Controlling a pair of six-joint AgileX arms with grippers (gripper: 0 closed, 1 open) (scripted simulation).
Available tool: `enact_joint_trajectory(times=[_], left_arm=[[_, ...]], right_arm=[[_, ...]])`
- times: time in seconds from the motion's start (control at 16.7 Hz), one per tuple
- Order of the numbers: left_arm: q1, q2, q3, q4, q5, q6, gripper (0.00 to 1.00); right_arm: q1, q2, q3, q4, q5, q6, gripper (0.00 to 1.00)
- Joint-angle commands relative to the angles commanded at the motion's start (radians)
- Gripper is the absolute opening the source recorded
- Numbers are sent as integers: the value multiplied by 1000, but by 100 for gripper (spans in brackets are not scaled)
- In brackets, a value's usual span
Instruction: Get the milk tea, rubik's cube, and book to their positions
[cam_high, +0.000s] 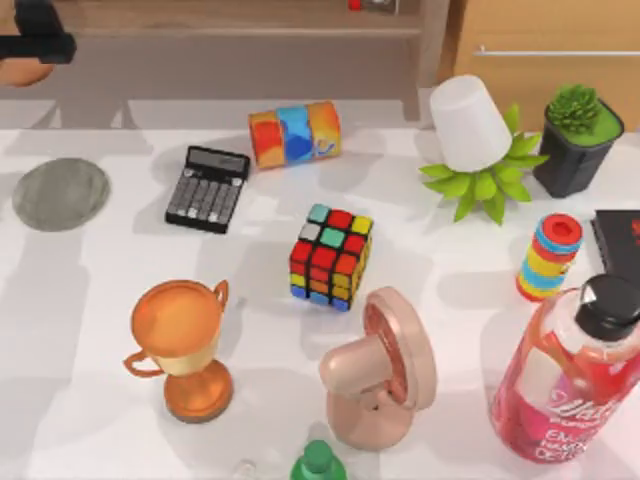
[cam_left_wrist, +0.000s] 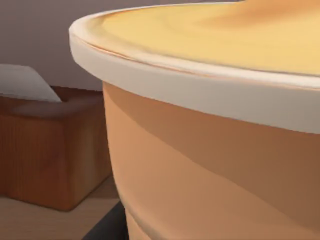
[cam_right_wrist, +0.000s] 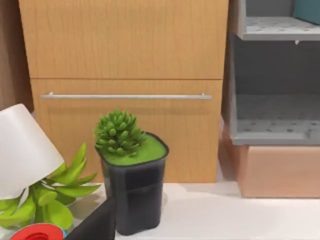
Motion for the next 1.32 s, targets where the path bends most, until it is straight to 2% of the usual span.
enact_joint_trajectory(times=[0.24,0.42,0.9,1.32], left_arm=[[-4,118,-110,219,-3,0,0],[13,208,-153,315,9,5,0],[18,246,-157,346,14,9,0],[20,359,-156,457,17,6,0]], right_arm=[[0,0,0,0,0,0,100],[0,0,0,0,0,0,100],[0,0,0,0,0,0,100],[0,0,0,0,0,0,100]])
